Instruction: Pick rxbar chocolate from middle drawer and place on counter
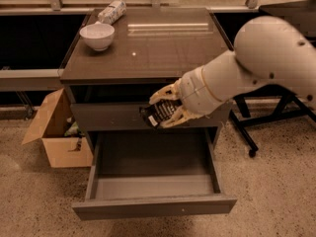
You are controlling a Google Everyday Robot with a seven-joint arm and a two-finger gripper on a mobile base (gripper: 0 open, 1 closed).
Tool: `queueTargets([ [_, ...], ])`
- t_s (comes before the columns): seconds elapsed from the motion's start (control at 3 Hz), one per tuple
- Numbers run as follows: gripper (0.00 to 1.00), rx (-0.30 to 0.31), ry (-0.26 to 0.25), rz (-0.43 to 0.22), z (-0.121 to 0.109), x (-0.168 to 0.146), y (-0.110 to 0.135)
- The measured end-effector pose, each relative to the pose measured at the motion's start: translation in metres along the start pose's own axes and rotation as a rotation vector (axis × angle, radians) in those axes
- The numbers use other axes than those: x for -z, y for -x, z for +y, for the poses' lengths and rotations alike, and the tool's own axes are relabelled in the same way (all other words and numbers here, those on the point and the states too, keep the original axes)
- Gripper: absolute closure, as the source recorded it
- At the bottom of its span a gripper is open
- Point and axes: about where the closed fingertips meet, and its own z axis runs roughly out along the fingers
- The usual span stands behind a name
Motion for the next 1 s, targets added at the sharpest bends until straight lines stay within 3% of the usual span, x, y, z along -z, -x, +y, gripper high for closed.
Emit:
queueTargets([
  [0.33, 1.0, 0.014, -0.053, 0.055, -0.05, 0.073, -0.013],
  [0.67, 1.0, -0.025, -0.082, 0.071, -0.08, 0.113, -0.043],
  [1.0, 1.0, -0.009, -0.151, 0.088, -0.1, 0.143, -0.042],
])
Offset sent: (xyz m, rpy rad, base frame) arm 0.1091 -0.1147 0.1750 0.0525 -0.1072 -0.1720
